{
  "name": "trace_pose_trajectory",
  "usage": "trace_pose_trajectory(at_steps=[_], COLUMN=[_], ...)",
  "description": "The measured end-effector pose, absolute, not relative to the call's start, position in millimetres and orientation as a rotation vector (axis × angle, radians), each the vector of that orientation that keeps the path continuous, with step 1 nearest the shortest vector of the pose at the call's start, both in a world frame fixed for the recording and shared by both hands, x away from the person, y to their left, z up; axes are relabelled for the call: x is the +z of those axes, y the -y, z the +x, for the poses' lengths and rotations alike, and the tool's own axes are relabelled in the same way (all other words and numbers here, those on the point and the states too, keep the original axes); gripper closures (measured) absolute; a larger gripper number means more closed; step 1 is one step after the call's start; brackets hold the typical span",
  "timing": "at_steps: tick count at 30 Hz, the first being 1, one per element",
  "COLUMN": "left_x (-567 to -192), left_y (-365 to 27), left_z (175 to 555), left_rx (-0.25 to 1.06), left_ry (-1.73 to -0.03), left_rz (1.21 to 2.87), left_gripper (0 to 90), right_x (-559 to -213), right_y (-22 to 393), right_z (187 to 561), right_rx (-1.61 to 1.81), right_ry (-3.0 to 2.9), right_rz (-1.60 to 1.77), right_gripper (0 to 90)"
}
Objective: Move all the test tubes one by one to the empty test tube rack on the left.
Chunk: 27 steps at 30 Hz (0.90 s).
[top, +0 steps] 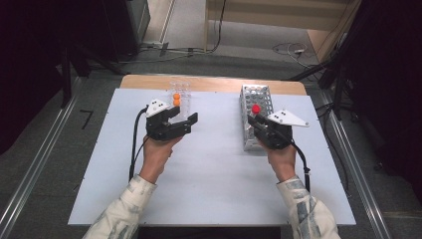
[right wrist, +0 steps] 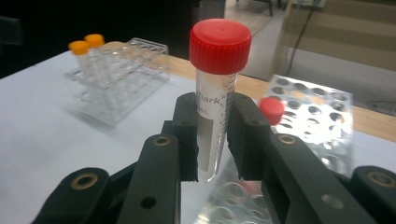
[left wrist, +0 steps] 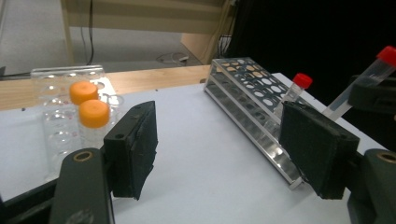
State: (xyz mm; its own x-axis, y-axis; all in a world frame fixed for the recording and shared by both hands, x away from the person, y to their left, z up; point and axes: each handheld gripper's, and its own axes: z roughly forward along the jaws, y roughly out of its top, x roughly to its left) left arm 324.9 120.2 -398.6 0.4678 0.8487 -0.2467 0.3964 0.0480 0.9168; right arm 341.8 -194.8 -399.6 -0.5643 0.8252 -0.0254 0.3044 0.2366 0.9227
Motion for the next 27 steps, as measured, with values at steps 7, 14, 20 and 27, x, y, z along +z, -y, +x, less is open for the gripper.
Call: trace_pose_trajectory(at_steps=[7,14,20,27], left_x=[-396.5,-399.8,-403.0,-406.9], left_y=[-110.3,-97.6,-91.6,-89.7], left_z=[319.9,317.8,317.3,318.8], left_rx=[0.459,0.408,0.376,0.384], left_ry=[-1.073,-1.011,-0.968,-0.959], left_rz=[1.584,1.642,1.68,1.707], left_gripper=[31.0,37.4,50.6,61.7], right_x=[-410.5,-427.3,-436.7,-437.2], right_y=[155.8,120.5,99.3,91.2], right_z=[338.2,337.7,334.2,331.6], right_rx=[1.33,1.334,1.331,1.337], right_ry=[-2.083,-2.162,-2.216,-2.232], right_rz=[0.966,0.925,0.89,0.862], right_gripper=[71.3,71.3,71.3,71.3])
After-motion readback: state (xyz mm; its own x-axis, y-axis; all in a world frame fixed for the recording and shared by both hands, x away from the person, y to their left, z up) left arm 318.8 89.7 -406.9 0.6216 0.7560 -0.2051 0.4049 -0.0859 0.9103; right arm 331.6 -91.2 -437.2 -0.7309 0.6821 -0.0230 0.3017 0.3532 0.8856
